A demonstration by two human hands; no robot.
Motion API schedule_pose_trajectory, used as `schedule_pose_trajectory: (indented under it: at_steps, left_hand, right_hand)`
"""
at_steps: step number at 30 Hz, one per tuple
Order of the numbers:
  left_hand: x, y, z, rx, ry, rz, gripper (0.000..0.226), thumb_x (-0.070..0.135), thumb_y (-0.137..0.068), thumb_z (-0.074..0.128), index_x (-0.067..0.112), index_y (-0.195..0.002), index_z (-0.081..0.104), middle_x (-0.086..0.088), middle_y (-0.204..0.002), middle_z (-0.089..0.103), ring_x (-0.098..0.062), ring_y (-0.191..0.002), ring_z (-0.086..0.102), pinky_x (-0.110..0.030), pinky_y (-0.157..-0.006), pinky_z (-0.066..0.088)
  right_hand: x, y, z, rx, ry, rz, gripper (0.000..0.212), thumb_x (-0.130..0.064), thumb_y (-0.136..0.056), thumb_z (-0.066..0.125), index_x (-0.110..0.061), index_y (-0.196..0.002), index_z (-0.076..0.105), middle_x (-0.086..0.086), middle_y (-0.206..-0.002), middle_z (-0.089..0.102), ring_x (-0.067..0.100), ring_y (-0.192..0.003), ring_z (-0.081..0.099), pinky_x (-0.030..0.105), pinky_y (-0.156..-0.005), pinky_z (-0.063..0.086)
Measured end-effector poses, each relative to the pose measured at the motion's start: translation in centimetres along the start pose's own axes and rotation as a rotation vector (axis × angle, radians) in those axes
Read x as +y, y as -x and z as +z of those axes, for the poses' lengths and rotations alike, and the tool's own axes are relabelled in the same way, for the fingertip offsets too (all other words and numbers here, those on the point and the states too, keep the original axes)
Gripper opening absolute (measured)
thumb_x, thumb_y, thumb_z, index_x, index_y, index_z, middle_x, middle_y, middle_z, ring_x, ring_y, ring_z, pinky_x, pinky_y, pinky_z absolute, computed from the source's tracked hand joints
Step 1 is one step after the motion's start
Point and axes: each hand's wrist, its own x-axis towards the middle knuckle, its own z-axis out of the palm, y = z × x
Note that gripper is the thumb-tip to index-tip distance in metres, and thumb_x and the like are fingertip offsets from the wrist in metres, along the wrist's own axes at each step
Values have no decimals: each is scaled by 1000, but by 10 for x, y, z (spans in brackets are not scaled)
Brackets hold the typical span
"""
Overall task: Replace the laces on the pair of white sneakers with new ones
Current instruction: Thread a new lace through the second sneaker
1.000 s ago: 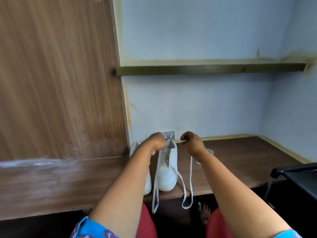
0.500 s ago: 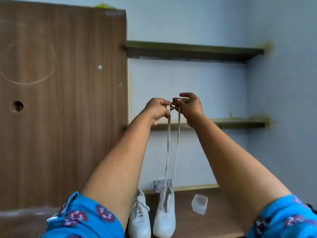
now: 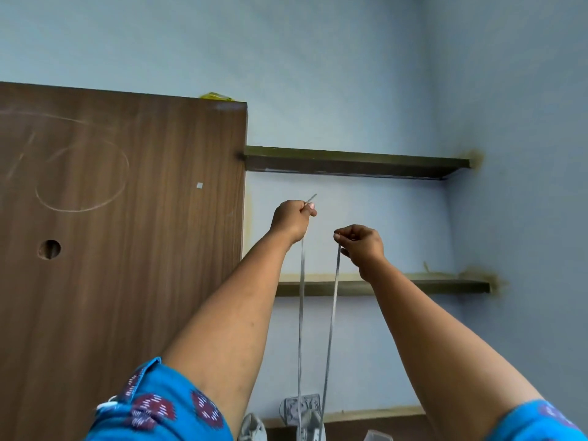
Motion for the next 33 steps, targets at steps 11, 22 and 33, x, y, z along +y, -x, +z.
schedule_pose_trajectory:
  at_steps: [11,22,33]
  left_hand:
    - [-28,7,27,89,313,-181,34,29,-102,43,9,-86,66,0,-71,55,-15,-59,51,-28,-65,45]
    - [-243,148,155,-395,-355,-482,38,26,-99,41,-2,-107,66,-23,-111,65,-36,-102,61,-34,-79,46]
    - [-379,259,234,-656,-230,-642,90,38,-48,94,20,-111,32,0,-129,47,-19,-119,48,-37,-99,44]
  right_hand:
    - [35,10,1,40,-212,180,13,-8,-97,53,-12,-86,59,4,-82,56,15,-66,56,28,-66,55]
    - [293,107,-4,-315,640,550,23,-27,-86,70,-6,-96,72,15,-90,67,18,-68,56,27,-67,45]
    - [416,183,5,-569,869,745,21,-33,-81,74,-17,-84,62,-4,-77,60,14,-74,55,23,-66,40]
